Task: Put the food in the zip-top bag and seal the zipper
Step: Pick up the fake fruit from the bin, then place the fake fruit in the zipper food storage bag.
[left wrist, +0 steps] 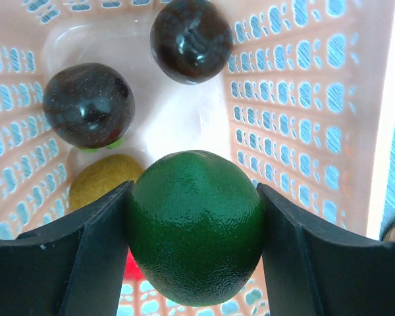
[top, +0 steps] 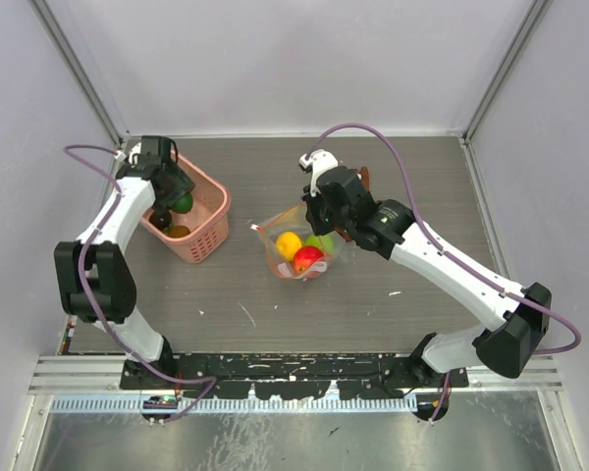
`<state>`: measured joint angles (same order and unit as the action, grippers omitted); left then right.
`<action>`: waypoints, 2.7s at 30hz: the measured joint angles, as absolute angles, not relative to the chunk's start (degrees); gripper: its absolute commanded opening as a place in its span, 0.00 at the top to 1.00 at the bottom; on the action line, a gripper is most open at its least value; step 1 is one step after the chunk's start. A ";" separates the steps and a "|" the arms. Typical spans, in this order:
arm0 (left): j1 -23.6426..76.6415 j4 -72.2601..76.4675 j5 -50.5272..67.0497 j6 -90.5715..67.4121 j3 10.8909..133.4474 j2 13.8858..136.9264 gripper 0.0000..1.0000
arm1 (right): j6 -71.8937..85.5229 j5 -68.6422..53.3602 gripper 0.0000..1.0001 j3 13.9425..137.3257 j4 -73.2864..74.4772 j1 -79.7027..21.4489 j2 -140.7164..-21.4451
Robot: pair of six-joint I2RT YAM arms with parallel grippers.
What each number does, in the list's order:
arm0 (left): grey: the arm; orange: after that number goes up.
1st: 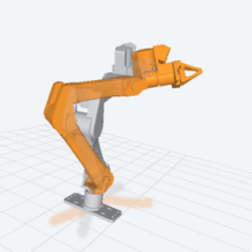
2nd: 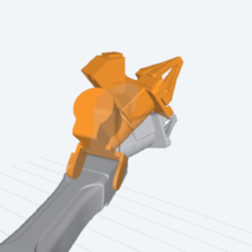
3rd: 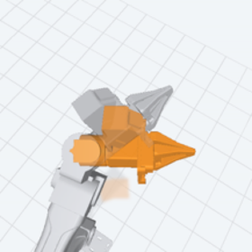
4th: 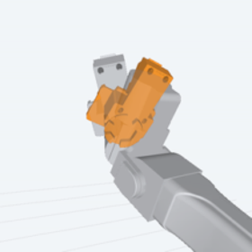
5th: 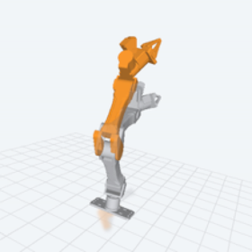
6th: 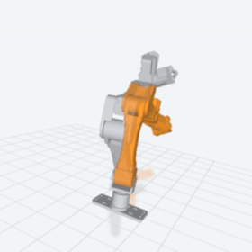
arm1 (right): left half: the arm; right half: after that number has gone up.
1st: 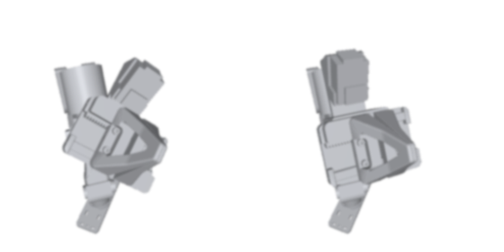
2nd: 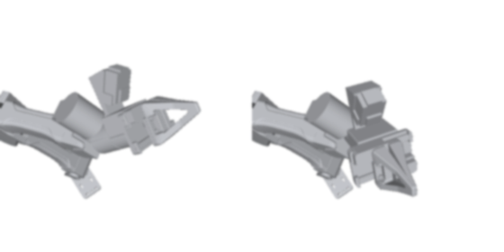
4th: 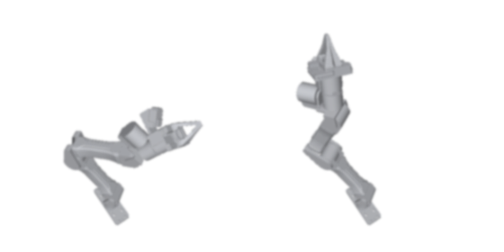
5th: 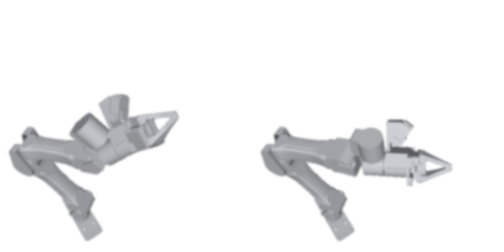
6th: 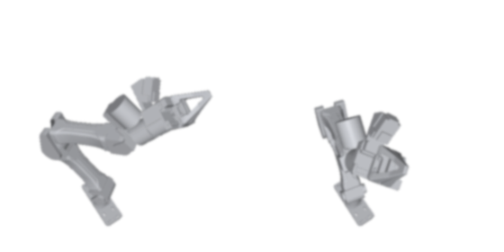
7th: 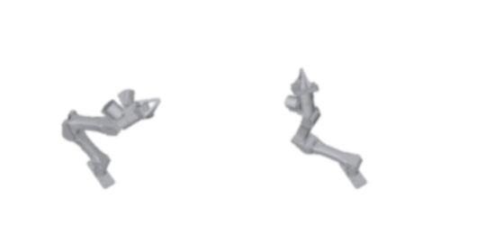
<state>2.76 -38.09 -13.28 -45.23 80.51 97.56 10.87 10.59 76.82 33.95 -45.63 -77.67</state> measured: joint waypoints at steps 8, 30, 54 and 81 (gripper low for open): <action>5.30 -37.65 -12.64 -40.23 75.16 84.60 0.60 | 10.90 10.81 1.00 76.82 33.91 -45.63 -77.67; 29.61 -19.11 1.06 -21.45 59.55 56.01 0.60 | 11.18 11.07 1.00 76.79 33.91 -45.63 -77.67; 50.52 3.64 8.40 5.45 50.63 63.75 0.56 | 11.40 11.00 1.00 76.79 33.91 -45.63 -77.67; 50.52 3.90 -2.15 9.96 48.29 68.86 0.16 | 11.73 10.76 1.00 76.49 33.91 -45.63 -77.67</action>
<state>50.52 3.90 -2.15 9.96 48.29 68.86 11.73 10.76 76.49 33.91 -45.63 -77.67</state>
